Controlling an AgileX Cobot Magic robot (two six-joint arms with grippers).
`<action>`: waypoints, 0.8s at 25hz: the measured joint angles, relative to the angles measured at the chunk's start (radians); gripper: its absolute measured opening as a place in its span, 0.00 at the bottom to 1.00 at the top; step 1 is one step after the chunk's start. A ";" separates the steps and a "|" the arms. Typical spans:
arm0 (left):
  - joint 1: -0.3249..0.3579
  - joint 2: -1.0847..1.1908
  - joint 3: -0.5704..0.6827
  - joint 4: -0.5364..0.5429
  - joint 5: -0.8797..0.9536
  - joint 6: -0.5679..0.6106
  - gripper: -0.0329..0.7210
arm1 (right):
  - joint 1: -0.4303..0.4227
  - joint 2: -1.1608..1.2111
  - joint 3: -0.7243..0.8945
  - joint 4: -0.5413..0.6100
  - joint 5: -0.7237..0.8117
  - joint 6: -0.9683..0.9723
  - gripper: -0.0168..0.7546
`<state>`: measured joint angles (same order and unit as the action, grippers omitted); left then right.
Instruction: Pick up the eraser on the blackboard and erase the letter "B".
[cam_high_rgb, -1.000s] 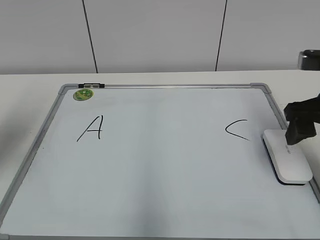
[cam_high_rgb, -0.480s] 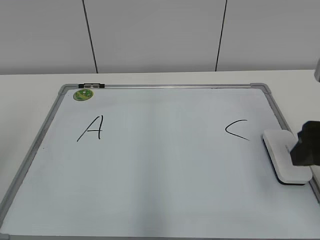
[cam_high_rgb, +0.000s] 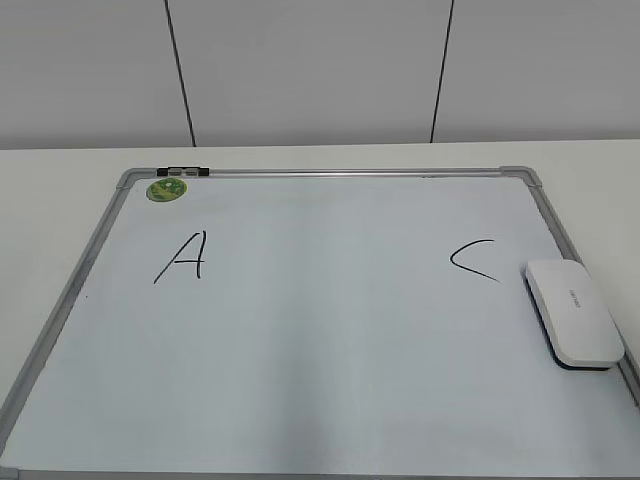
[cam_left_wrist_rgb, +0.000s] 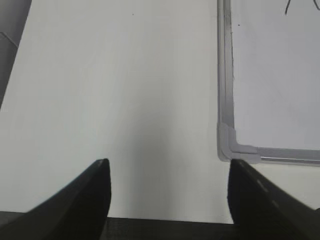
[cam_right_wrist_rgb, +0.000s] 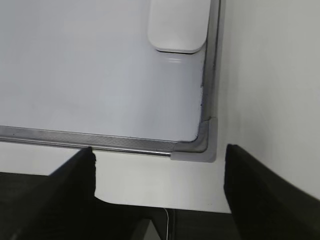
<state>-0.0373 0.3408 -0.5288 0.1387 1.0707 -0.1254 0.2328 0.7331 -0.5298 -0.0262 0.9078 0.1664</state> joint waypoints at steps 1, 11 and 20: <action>0.000 -0.020 0.000 0.000 0.005 -0.001 0.77 | 0.000 -0.040 0.009 -0.009 0.015 0.000 0.79; -0.034 -0.041 0.010 0.001 0.010 -0.003 0.74 | 0.000 -0.394 0.024 -0.026 0.064 -0.122 0.79; -0.045 -0.041 0.010 0.001 0.010 -0.003 0.72 | 0.000 -0.450 0.030 -0.021 0.216 -0.166 0.79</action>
<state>-0.0821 0.2997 -0.5193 0.1395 1.0810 -0.1282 0.2328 0.2833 -0.4997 -0.0475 1.1239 0.0000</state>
